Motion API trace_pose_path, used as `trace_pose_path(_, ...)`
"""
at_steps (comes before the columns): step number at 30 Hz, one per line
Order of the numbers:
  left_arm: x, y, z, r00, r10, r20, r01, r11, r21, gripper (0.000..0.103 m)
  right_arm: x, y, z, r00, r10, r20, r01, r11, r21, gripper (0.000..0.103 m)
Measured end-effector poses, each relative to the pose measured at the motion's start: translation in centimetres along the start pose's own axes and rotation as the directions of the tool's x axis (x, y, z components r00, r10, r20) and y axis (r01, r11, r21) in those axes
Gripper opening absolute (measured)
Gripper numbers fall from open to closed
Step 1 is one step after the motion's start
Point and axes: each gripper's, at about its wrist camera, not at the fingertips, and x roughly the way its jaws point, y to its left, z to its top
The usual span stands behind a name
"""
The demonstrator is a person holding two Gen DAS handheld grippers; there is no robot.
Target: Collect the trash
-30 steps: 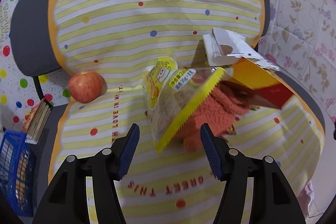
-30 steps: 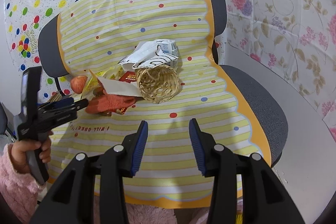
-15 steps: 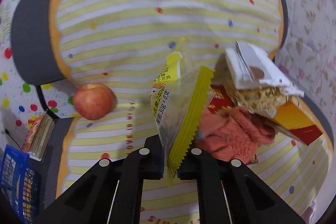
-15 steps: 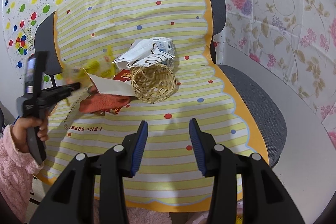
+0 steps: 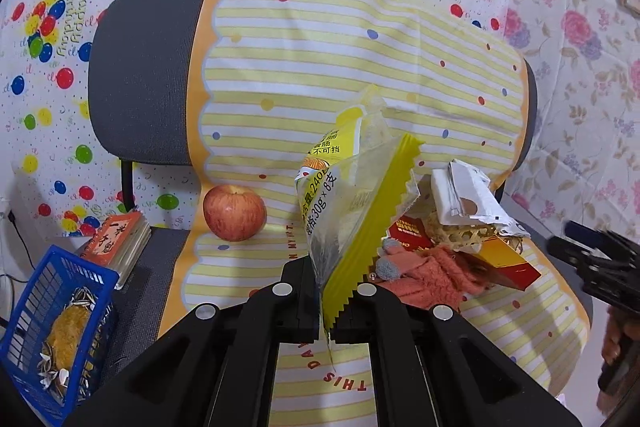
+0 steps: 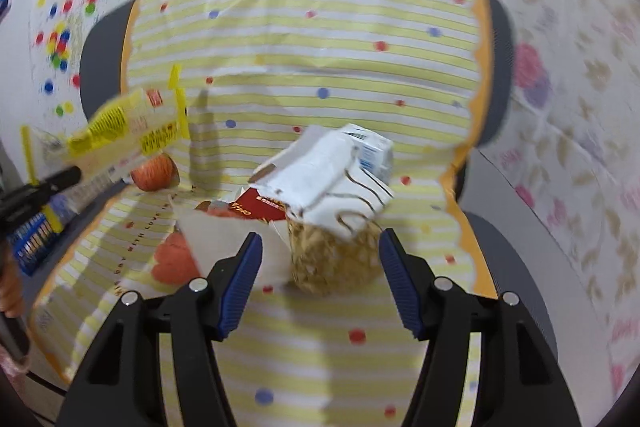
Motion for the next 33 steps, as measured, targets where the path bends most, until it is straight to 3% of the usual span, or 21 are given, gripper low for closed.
trace_pose_path(10, 1.8, 0.6, -0.6, 0.999, -0.009, -0.031, 0.008, 1.0, -0.013, 0.003, 7.2, 2.7, 2.3, 0.99, -0.039, -0.134, 0.013, 0.982, -0.187, 0.06)
trace_pose_path(19, 2.1, -0.4, -0.8, 0.999, -0.026, -0.046, 0.026, 1.0, -0.002, 0.004, 8.5, 2.9, 4.0, 0.992, -0.068, -0.111, 0.043, 0.976, -0.212, 0.06)
trace_pose_path(21, 2.0, -0.6, -0.8, 0.999, -0.029, -0.044, 0.029, 1.0, 0.003, 0.004, 8.5, 3.1, 4.2, 0.992, -0.077, -0.103, 0.053, 0.973, -0.223, 0.057)
trace_pose_path(22, 1.9, -0.7, -0.8, 0.999, -0.029, -0.044, 0.029, 1.0, 0.007, 0.004, 8.4, 3.1, 4.3, 0.992, -0.08, -0.096, 0.056, 0.973, -0.224, 0.043)
trace_pose_path(23, 1.9, -0.8, -0.8, 0.999, -0.028, -0.044, 0.028, 1.0, 0.008, 0.004, 8.1, 2.9, 4.5, 0.994, -0.072, -0.085, 0.053, 0.976, -0.21, 0.026)
trace_pose_path(26, 1.8, -0.7, -1.0, 0.998, -0.032, -0.048, 0.032, 0.999, 0.0, 0.004, 6.8, 1.6, 4.6, 0.998, -0.05, -0.045, 0.045, 0.992, -0.119, 0.007)
trace_pose_path(30, 1.7, -1.1, -1.3, 0.998, -0.042, -0.052, 0.043, 0.999, 0.005, 0.004, 4.5, -2.1, 3.8, 1.0, 0.006, 0.018, -0.008, 0.996, 0.088, 0.005)
trace_pose_path(33, 1.5, -1.7, -1.7, 0.997, -0.057, -0.059, 0.058, 0.998, 0.009, 0.004, 1.9, -5.8, 1.9, 0.996, 0.033, 0.086, -0.055, 0.963, 0.265, 0.004)
